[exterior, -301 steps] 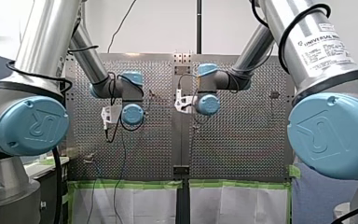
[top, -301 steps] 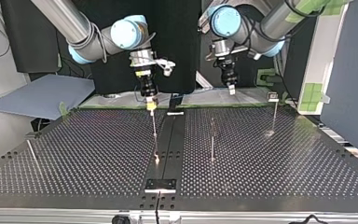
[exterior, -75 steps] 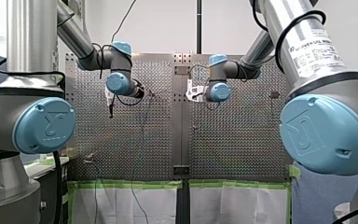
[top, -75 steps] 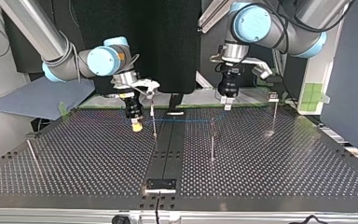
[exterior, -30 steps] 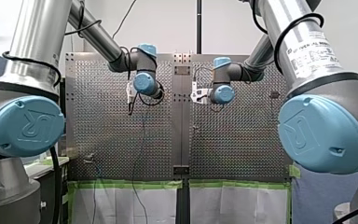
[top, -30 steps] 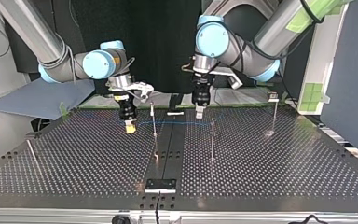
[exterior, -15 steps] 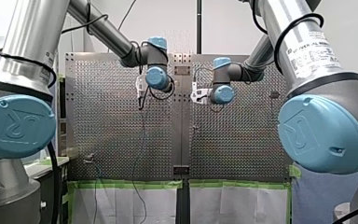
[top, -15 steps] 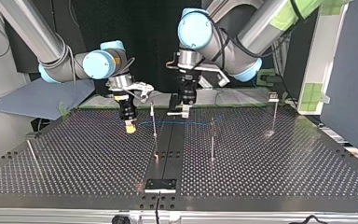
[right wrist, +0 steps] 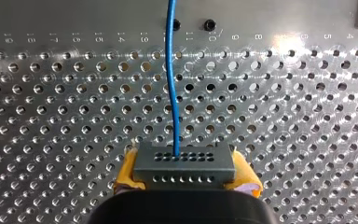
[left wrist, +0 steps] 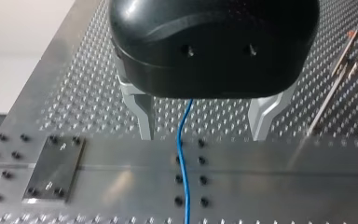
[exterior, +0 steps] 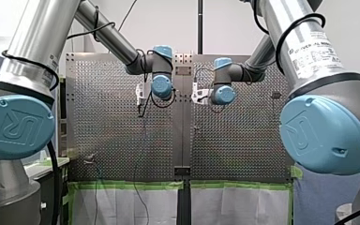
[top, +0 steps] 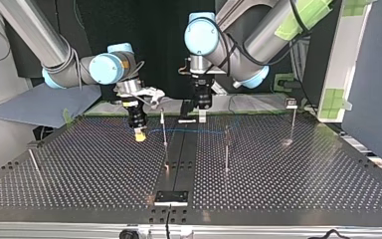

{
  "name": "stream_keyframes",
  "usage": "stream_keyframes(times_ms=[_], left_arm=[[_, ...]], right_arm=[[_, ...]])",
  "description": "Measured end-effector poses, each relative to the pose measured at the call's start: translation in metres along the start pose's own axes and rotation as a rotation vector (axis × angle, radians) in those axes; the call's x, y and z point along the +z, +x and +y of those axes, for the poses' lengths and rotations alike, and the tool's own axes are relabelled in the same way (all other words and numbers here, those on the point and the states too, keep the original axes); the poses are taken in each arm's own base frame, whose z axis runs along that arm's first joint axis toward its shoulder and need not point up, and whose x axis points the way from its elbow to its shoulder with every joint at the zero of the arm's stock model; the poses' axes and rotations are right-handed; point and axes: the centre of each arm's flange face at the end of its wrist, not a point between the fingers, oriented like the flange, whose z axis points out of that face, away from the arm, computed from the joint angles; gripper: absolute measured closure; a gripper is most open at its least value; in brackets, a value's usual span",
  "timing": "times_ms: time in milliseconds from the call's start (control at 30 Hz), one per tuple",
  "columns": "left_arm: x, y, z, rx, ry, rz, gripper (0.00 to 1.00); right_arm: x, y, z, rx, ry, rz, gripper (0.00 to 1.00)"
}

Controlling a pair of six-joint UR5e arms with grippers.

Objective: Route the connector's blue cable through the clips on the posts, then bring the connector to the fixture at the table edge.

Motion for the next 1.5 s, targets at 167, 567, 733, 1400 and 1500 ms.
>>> stream_keyframes(times_ms=[167, 567, 733, 1400, 1500], left_arm=[[0.005, 0.0, 0.002, -0.012, -0.016, -0.016, 0.0], [0.036, 0.002, -0.007, -0.054, -0.036, -0.032, 0.0], [0.052, -0.013, -0.005, -0.074, -0.055, -0.061, 0.0], [0.089, 0.005, 0.009, -0.061, -0.08, -0.033, 0.0], [0.09, 0.005, 0.01, -0.06, -0.08, -0.034, 0.0]], right_arm=[[0.0, 0.0, -0.001, 0.0, 0.002, -0.002, 1.0], [-0.001, -0.001, -0.003, -0.001, 0.006, -0.009, 1.0], [-0.002, -0.001, -0.004, -0.001, 0.007, -0.008, 1.0], [-0.002, -0.002, -0.004, -0.004, 0.009, -0.012, 1.0], [-0.002, -0.002, -0.004, -0.005, 0.009, -0.012, 1.0]])
